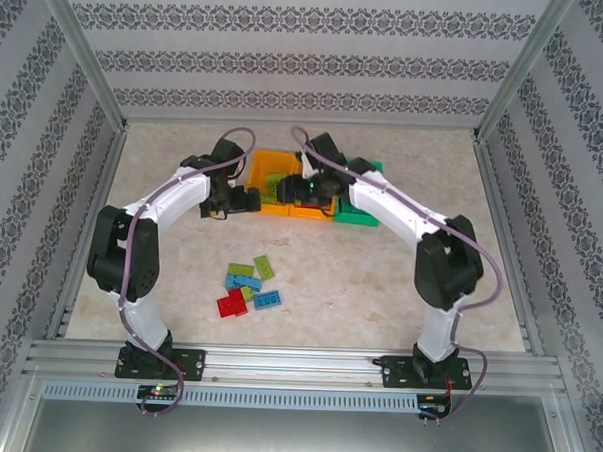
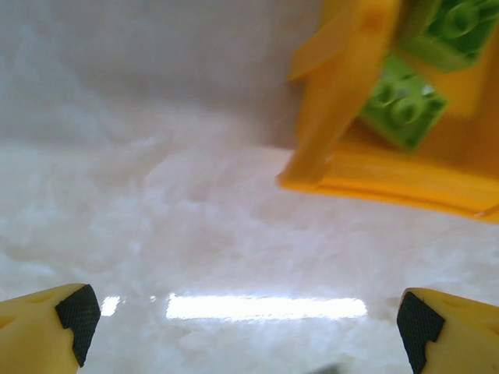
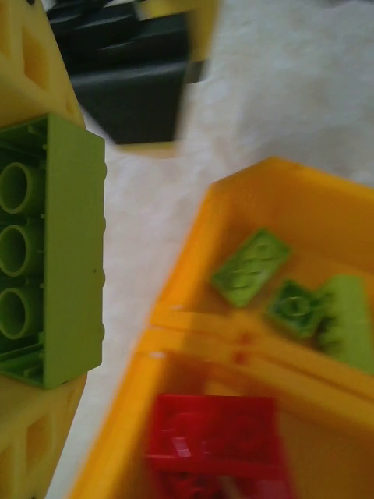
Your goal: Sort the legos into containers by color
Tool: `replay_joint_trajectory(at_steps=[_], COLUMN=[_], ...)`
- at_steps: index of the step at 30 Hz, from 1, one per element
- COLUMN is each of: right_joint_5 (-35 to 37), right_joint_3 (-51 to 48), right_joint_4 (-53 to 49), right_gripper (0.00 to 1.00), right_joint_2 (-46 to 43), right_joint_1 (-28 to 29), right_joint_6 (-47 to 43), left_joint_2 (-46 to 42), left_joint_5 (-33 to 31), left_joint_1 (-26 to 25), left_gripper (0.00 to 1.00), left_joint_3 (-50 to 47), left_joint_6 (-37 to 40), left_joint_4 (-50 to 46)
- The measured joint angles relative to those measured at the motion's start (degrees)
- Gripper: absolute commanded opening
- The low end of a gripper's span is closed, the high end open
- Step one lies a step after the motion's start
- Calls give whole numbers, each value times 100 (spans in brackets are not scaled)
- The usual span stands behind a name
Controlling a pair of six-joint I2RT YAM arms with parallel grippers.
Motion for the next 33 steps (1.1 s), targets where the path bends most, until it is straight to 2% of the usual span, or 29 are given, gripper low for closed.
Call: replay_joint_trajectory(at_steps=[8,12,16,22,25,33], right_joint_5=[-479,-658,-807,-935,-1025,-1169], right_joint_3=[2109,2802,3370,3738,3805,3788], right_joint_4=[-179,-337,-490,-645,-651,-634], right_gripper=[59,61,68,83,88,87], right_joint_2=[1676,2240,2675,2990,2990,2990], right_joint_1=[-376,-433,-463,-509,-518,-518], right_joint_6=[306,444,555,654,625,599], left_joint_2=[-264,-280,-280,-260,-177,48], left_joint_5=[46,181,319,658,793,918], left_joint_1=[26,-17,-190,-586,-776,-1329], left_gripper=[100,100,100,100,100,100], left_joint_3=[-542,-610,-654,-769,-767,-763], left_joint_6=[-2,-50,-216,-535,-658,-1025], left_joint_4=[83,120,127,149,138,15])
